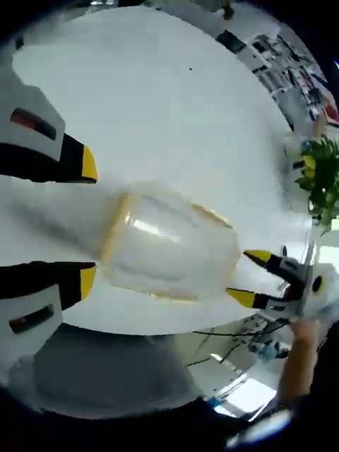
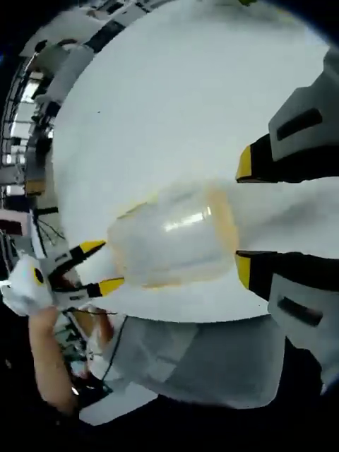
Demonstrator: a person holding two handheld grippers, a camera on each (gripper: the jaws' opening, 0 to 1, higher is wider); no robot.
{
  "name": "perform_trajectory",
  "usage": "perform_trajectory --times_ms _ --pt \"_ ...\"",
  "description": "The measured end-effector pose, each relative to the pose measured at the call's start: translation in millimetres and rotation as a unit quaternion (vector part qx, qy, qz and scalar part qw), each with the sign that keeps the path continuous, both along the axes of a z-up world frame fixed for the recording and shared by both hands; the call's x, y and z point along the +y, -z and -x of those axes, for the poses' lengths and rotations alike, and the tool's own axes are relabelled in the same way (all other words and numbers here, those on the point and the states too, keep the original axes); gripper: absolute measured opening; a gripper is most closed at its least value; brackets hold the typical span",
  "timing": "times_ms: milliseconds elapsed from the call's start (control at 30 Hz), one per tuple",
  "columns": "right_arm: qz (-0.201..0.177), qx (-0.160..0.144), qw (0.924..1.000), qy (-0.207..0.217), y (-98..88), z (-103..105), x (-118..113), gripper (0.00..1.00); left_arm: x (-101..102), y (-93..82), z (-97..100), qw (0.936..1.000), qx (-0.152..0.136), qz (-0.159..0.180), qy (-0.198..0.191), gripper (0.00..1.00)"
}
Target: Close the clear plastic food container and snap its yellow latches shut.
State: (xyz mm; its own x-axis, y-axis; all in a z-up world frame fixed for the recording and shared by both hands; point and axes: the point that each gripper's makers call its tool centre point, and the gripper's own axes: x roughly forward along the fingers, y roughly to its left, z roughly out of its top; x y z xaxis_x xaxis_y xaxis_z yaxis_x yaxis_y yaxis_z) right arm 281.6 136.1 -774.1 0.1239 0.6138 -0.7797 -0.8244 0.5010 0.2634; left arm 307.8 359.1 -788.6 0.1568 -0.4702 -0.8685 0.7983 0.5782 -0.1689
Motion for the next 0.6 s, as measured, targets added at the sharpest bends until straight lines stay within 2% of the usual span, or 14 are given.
perform_trajectory --times_ms 33,67,100,167,200,267,333,367,467,600 --pt "-0.013 0.007 0.9997 0.019 -0.5 -0.1 -0.5 0.33 4.9 1.3 -0.1 0.9996 0.009 0.006 -0.027 0.38" --pt "-0.032 0.018 0.9981 0.050 -2.0 -0.7 -1.2 0.34 3.2 0.8 2.2 0.9976 0.026 0.036 -0.053 0.38" --pt "-0.060 0.032 0.9945 0.079 -5.7 -0.3 2.0 0.36 -0.7 -2.3 5.1 0.9923 0.047 0.070 -0.091 0.37" --pt "-0.084 0.038 0.9889 0.116 -7.6 -4.9 2.9 0.38 -5.8 -7.4 3.6 0.9834 0.059 0.109 -0.132 0.33" --pt "-0.095 0.047 0.9847 0.138 -8.6 -6.0 3.5 0.39 -9.3 -10.4 4.3 0.9759 0.072 0.131 -0.159 0.32" --pt "-0.121 0.061 0.9753 0.174 -12.5 -8.8 7.0 0.39 -11.9 -12.1 0.9 0.9630 0.088 0.152 -0.204 0.33" --pt "-0.137 0.070 0.9668 0.204 -14.1 -11.1 9.5 0.38 -16.2 -14.2 -4.0 0.9532 0.087 0.173 -0.232 0.35" --pt "-0.141 0.070 0.9654 0.208 -14.5 -11.6 11.0 0.38 -17.2 -13.4 -3.4 0.9509 0.090 0.173 -0.240 0.35" --pt "-0.141 0.071 0.9634 0.217 -10.0 -10.0 14.9 0.38 -19.6 -7.6 -1.7 0.9547 0.081 0.160 -0.238 0.36" --pt "-0.135 0.076 0.9645 0.214 -3.9 -3.3 23.7 0.37 -20.0 -1.9 -1.6 0.9539 0.071 0.142 -0.255 0.36"
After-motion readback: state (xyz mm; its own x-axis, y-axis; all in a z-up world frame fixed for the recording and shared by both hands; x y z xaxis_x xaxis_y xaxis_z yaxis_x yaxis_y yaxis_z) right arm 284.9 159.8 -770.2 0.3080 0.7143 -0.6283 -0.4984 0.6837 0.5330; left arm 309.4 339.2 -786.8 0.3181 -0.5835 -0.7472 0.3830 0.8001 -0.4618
